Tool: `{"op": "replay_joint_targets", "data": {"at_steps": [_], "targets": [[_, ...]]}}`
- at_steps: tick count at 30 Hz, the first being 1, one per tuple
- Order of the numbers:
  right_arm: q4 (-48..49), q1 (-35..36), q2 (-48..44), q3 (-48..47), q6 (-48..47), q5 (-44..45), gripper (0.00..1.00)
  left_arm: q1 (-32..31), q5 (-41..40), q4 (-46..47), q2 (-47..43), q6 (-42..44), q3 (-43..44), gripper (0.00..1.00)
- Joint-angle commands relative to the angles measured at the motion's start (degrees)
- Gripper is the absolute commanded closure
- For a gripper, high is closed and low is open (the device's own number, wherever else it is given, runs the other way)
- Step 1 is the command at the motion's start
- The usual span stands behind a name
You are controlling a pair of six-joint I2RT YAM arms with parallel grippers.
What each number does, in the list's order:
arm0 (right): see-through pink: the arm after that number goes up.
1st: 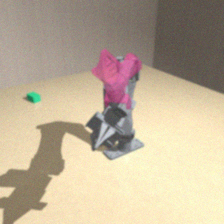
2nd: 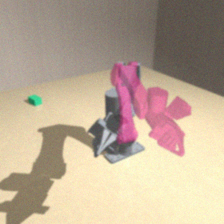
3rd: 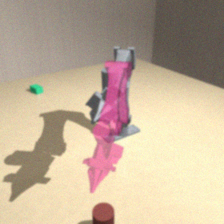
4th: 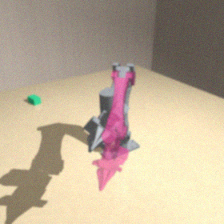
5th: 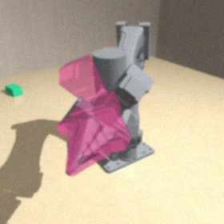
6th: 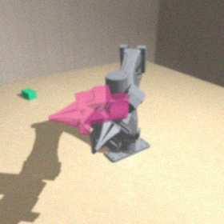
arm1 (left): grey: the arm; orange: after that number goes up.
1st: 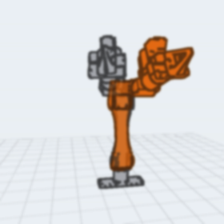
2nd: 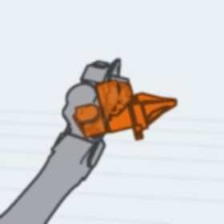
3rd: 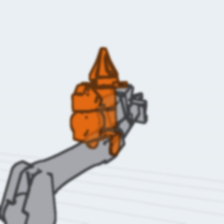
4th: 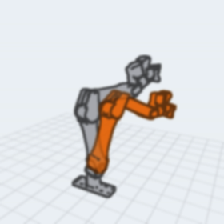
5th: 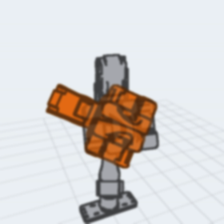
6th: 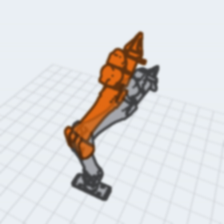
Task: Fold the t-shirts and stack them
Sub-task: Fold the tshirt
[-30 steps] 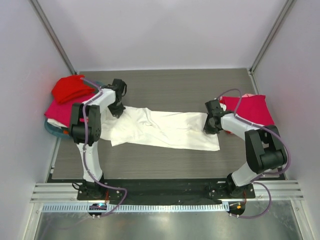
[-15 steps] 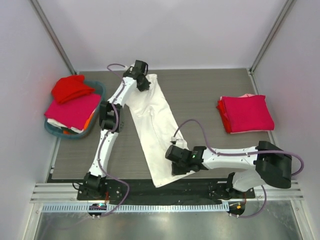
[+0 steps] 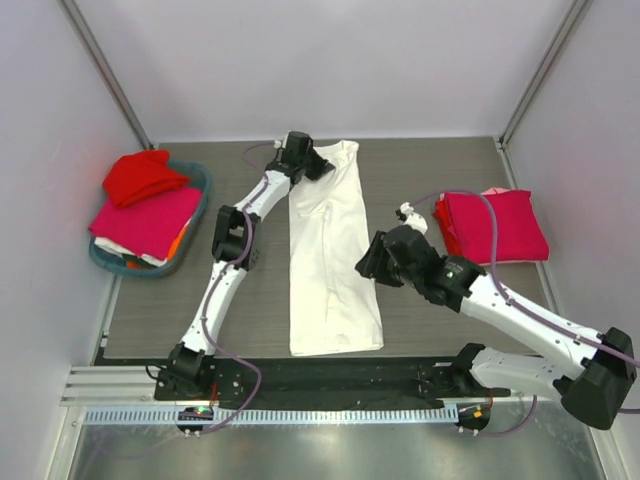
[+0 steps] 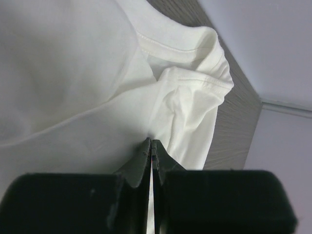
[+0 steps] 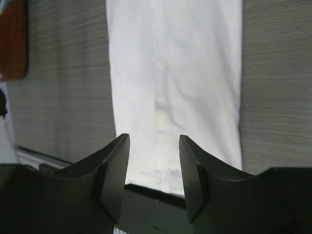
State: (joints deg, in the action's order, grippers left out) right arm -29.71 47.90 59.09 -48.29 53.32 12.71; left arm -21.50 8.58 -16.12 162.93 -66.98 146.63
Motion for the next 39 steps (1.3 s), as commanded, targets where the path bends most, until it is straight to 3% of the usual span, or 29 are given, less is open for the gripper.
{"op": "replay_joint_targets", "data": {"at_steps": [1, 8, 10, 11, 14, 17, 18, 23, 28, 39], "targets": [[-1.57, -6.48, 5.04, -5.66, -8.66, -2.06, 0.48, 0.14, 0.91, 4.08, -3.04, 2.63, -3.44, 0.96], [1.50, -22.13, 21.20, -19.63, -16.75, -11.91, 0.48, -0.21, 4.33, 4.52, -24.12, 14.49, -18.55, 0.60], [4.30, -26.79, 25.35, -22.36, -17.81, -18.73, 0.52, -0.65, 4.08, 2.42, -29.92, 17.22, -26.86, 0.59], [5.71, -28.11, 29.29, -23.07, -18.07, -20.43, 0.54, -1.44, 3.73, 1.97, -36.91, 17.67, -30.75, 0.59], [10.81, -32.33, 35.89, -27.10, -19.13, -26.93, 0.71, -4.59, 0.75, 1.71, -49.67, 18.03, -47.01, 0.62], [13.89, -35.41, 46.26, -34.04, -19.04, -34.49, 0.99, -9.78, -2.84, 1.71, -59.35, 15.49, -62.04, 0.67], [15.03, -36.03, 51.60, -37.80, -18.87, -36.42, 0.99, -11.36, -3.74, 2.05, -61.05, 14.52, -65.12, 0.68], [17.76, -37.53, 64.82, -48.02, -18.25, -49.07, 0.99, -25.31, -12.08, 2.50, -66.60, 8.55, -78.84, 0.72], [23.46, -38.05, 72.81, -52.34, -14.48, -54.01, 0.99, -35.08, -18.50, 3.64, -67.57, 2.56, -85.01, 0.75], [29.36, -38.93, 82.58, -58.23, -8.76, -57.18, 0.99, -41.69, -15.17, 7.24, -58.87, -1.22, -87.04, 0.78]]}}
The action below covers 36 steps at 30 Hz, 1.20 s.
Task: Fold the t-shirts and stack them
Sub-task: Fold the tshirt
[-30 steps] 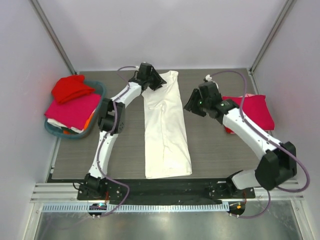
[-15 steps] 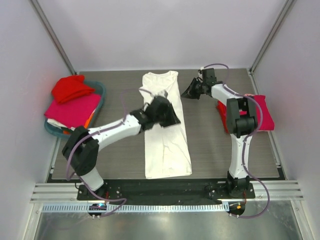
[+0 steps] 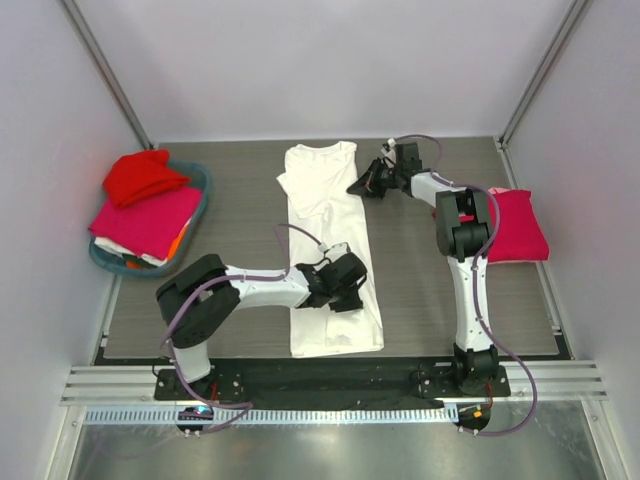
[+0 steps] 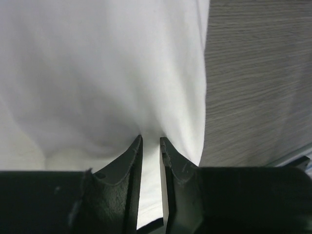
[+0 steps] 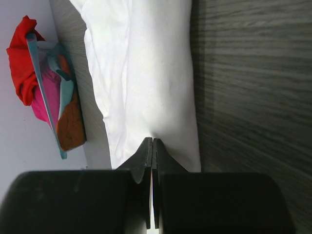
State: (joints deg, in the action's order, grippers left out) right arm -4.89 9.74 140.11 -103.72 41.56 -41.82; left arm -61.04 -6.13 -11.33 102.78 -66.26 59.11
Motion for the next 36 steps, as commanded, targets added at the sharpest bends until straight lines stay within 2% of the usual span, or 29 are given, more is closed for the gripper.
{"op": "replay_joint_targets", "data": {"at_steps": [1, 8, 14, 17, 21, 25, 28, 29, 30, 31, 36], "targets": [[4.53, -1.21, 2.17, -3.15, 3.52, -2.74, 0.99, -3.46, -0.81, 2.11, 1.54, -3.25, 0.04, 0.79], [7.69, -2.62, 7.45, -7.80, 6.16, -2.47, 0.99, -5.85, 2.35, 1.40, 4.36, -8.70, -5.48, 0.79], [9.10, -3.23, 13.32, -15.44, 9.06, -1.33, 0.99, -9.97, 4.02, 1.14, 2.43, -12.57, -10.77, 0.79], [8.84, -3.32, 19.37, -26.57, 12.39, -0.81, 0.99, -12.61, 4.98, 1.31, 1.72, -14.68, -13.05, 0.79], [8.75, -3.58, 25.81, -36.36, 16.70, 1.65, 0.99, -15.77, 5.34, 1.31, 0.32, -17.06, -15.34, 0.79], [8.49, -3.76, 27.58, -38.92, 18.03, 6.39, 0.99, -16.31, 4.55, 0.88, -1.88, -18.12, -17.45, 0.79], [8.66, -3.85, 26.71, -39.10, 18.12, 6.49, 0.99, -15.78, 2.70, 0.17, -4.25, -16.89, -17.28, 0.78], [8.75, -3.94, 26.18, -38.40, 17.33, 6.14, 0.97, -15.52, 2.18, -0.09, -5.74, -15.67, -16.67, 0.77], [8.75, -3.85, 25.48, -37.79, 16.98, 5.97, 0.91, -14.82, 2.00, -0.35, -6.53, -15.05, -16.40, 0.76], [8.75, -4.02, 23.21, -36.82, 16.63, 5.70, 0.75, -14.29, 2.00, -0.53, -7.33, -14.17, -16.14, 0.73], [8.66, -4.29, 12.66, -24.97, 11.80, 5.00, 0.51, -8.94, 3.66, -1.41, -14.26, -6.09, -11.49, 0.62]]}}
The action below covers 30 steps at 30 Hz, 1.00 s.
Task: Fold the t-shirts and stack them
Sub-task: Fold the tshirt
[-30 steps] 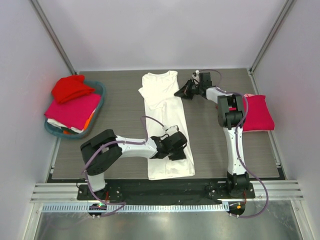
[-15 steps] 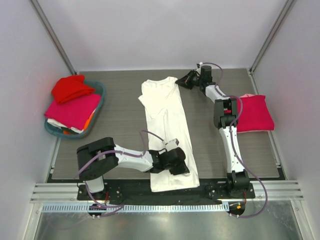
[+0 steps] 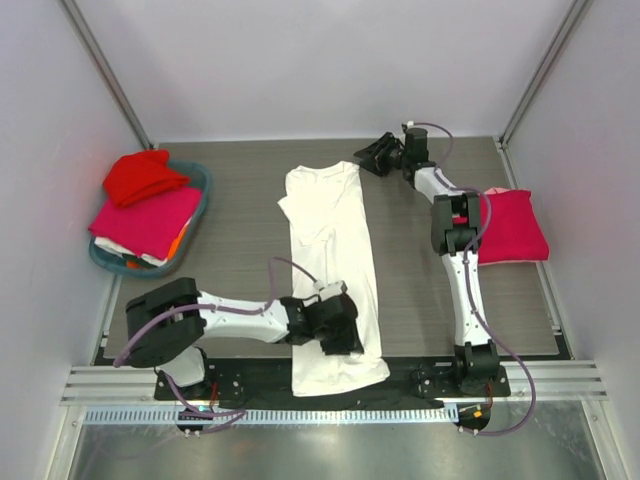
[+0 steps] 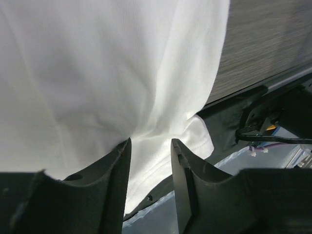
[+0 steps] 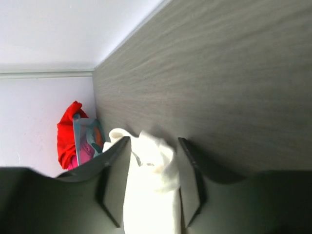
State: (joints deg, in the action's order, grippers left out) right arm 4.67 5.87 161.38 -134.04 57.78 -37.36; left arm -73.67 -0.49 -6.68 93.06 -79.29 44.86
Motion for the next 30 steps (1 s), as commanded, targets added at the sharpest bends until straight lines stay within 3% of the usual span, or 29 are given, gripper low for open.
{"op": "replay_joint_targets", "data": {"at_steps": [1, 6, 10, 13, 17, 20, 25, 30], "targets": [[-0.97, -0.42, -12.72, 7.45, -5.39, 0.71, 0.49, 4.58, -1.62, -6.76, -5.42, 8.08, 3.99, 0.59], [-1.76, -1.21, -23.29, 22.57, -9.60, 2.64, 0.43, 9.59, 0.32, -13.34, -9.99, 15.11, 12.60, 0.46], [-4.31, -1.12, -27.34, 29.34, -12.24, 2.04, 0.48, 14.33, 0.32, -19.24, -14.38, 19.16, 15.08, 0.45], [-4.66, -1.03, -28.49, 31.55, -12.95, 1.33, 0.51, 23.20, 2.86, -20.05, -17.02, 20.40, 12.11, 0.48], [-6.51, -0.77, -29.10, 35.32, -14.09, 0.80, 0.50, 34.08, -0.37, -17.93, -19.84, 23.11, 10.33, 0.48], [-7.48, -0.51, -29.46, 37.53, -15.59, 0.10, 0.50, 41.20, 1.36, -15.13, -18.35, 24.18, 9.55, 0.46], [-7.66, 0.37, -31.03, 42.27, -17.26, 0.10, 0.49, 49.66, 8.83, -3.35, -11.33, 23.91, 7.52, 0.32], [-7.39, 1.60, -30.07, 42.90, -17.26, -0.07, 0.51, 55.56, 12.09, -1.59, 2.36, 24.97, 14.36, 0.35]]}}
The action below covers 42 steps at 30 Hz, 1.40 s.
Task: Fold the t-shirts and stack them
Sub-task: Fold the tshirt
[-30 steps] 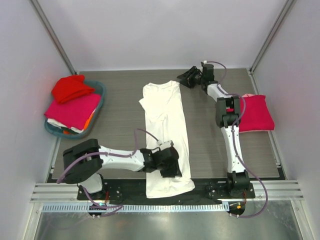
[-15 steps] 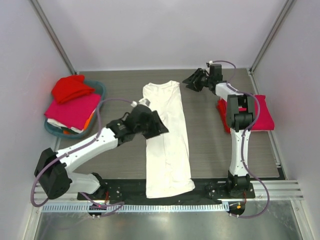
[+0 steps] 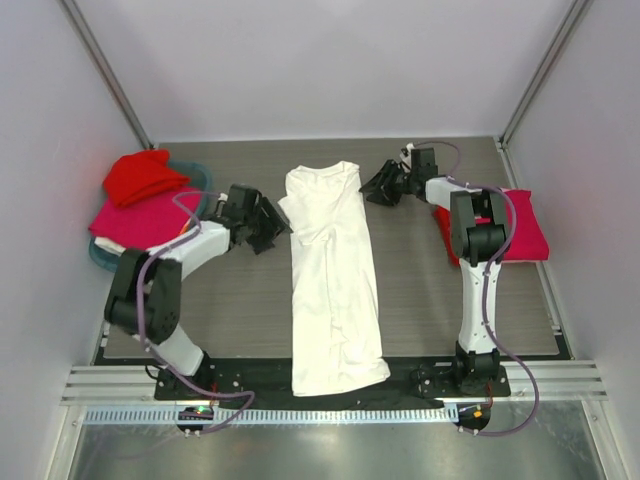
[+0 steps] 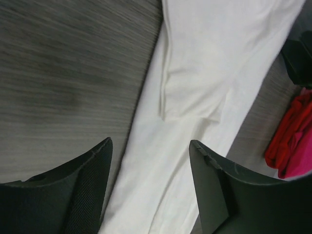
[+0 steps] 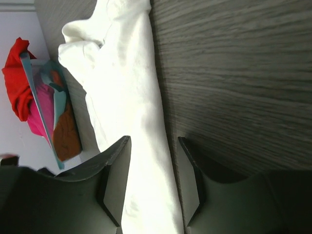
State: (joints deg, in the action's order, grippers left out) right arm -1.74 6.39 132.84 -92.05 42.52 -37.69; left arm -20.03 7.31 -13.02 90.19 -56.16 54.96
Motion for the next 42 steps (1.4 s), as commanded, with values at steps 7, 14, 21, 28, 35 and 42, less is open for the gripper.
{"op": "replay_joint_targets", "data": {"at_steps": [7, 14, 21, 28, 35, 42], "targets": [[-0.99, 1.87, 1.90, -2.51, -1.30, 0.95, 0.58, 2.98, 5.96, 5.90, 15.96, 1.06, 10.69, 0.40], [-0.99, 1.78, 5.59, -7.17, 0.37, 2.27, 0.94, 3.86, 6.05, 6.16, 25.89, -0.53, 17.10, 0.55], [-0.37, 1.17, 9.28, -13.06, 2.73, 3.50, 0.99, 5.26, 6.14, 5.20, 37.13, -1.76, 29.13, 0.78], [-2.47, -1.03, 19.91, -33.23, 7.57, 1.22, 0.92, 8.16, 7.45, 2.12, 49.70, -2.99, 50.46, 0.82], [-4.24, -1.30, 16.51, -33.31, 5.65, 0.51, 0.33, 8.34, 7.82, -0.36, 46.61, 0.17, 50.80, 0.39], [-3.36, 0.72, -7.39, -0.63, -1.47, 7.01, 0.36, 8.43, 3.15, 0.01, 23.22, 5.09, 25.84, 0.36]]}}
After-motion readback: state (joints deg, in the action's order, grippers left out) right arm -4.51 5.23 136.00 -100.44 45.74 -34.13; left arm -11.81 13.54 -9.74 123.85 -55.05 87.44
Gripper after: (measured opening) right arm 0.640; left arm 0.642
